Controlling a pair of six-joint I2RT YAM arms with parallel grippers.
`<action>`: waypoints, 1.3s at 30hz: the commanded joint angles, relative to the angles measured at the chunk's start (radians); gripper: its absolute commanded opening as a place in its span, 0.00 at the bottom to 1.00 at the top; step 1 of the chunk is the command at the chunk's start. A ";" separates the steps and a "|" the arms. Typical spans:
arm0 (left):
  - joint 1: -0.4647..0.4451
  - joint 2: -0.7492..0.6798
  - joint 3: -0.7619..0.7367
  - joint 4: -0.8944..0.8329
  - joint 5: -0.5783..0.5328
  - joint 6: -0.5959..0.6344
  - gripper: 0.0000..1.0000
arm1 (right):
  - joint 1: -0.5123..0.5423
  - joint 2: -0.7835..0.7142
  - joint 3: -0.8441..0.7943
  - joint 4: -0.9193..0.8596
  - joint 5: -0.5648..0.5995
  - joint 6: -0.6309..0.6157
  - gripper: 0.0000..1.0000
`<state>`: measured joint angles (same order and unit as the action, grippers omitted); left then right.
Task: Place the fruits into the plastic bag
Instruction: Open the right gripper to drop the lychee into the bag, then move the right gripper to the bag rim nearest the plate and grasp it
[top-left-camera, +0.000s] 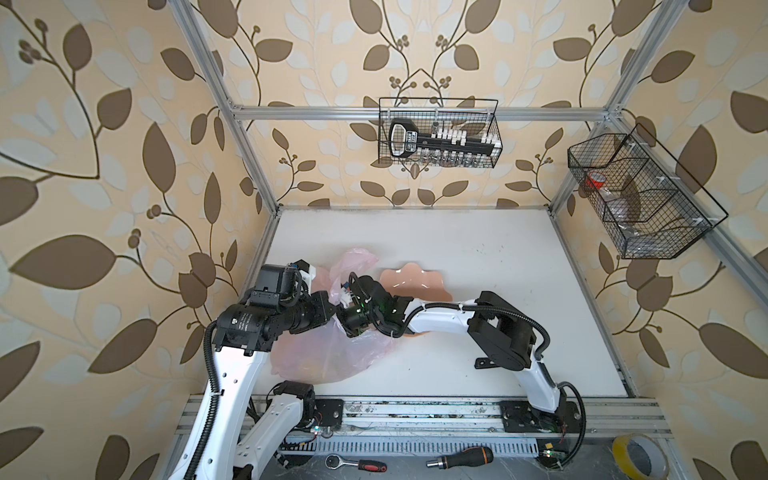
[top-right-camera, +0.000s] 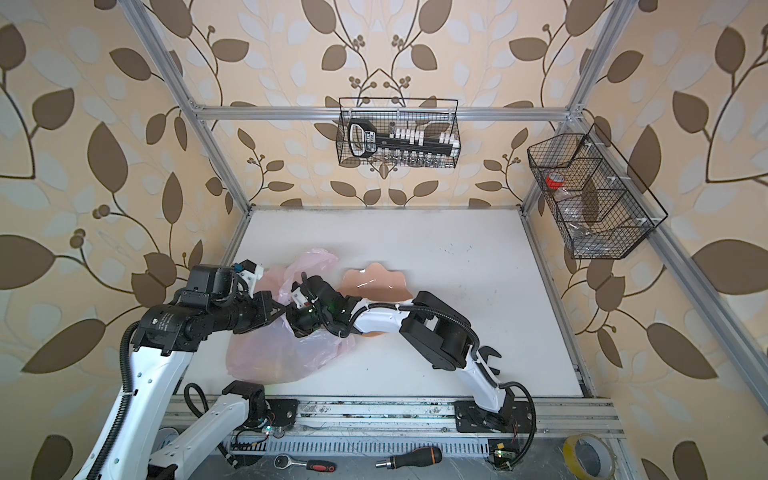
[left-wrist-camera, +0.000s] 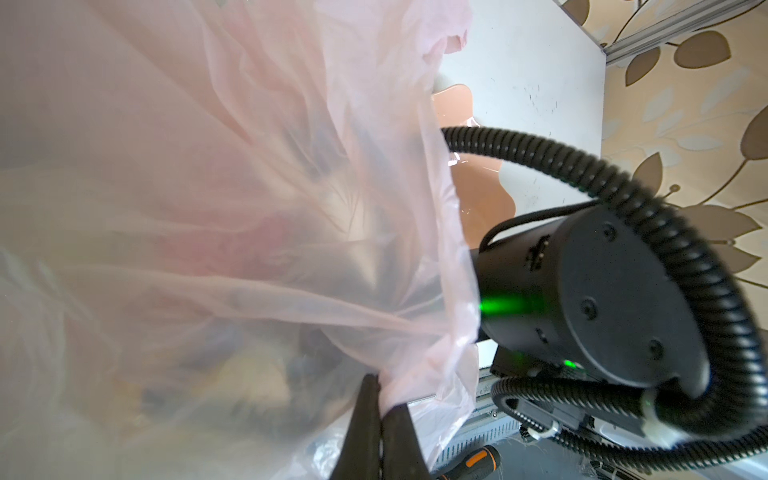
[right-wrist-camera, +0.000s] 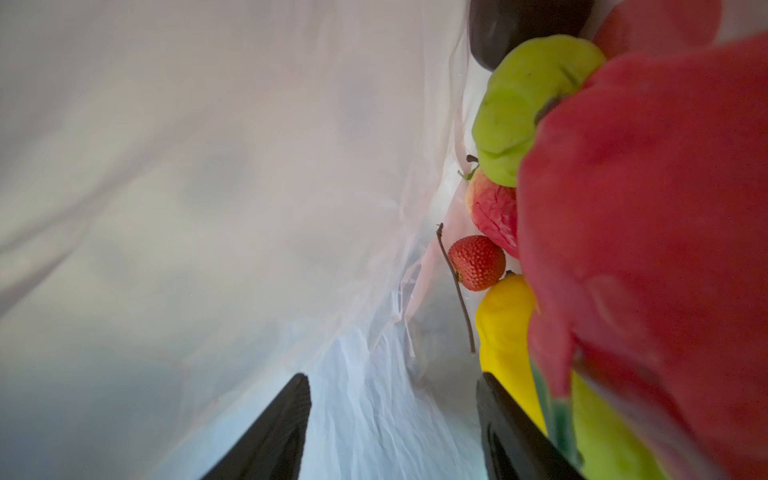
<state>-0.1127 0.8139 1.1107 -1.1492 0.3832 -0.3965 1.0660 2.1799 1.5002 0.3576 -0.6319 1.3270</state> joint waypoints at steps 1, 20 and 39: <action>-0.007 -0.014 -0.001 -0.009 -0.004 0.002 0.00 | -0.009 -0.043 -0.014 -0.029 0.020 -0.028 0.65; -0.007 -0.019 -0.009 -0.004 0.000 -0.004 0.00 | -0.213 -0.427 -0.253 -0.345 0.273 -0.433 0.83; -0.007 0.000 -0.009 0.004 0.005 0.004 0.00 | -0.269 -0.992 -0.809 -0.378 0.325 -0.994 1.00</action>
<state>-0.1127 0.8116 1.1061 -1.1511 0.3836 -0.3965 0.7864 1.2160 0.7414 -0.0345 -0.3130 0.4355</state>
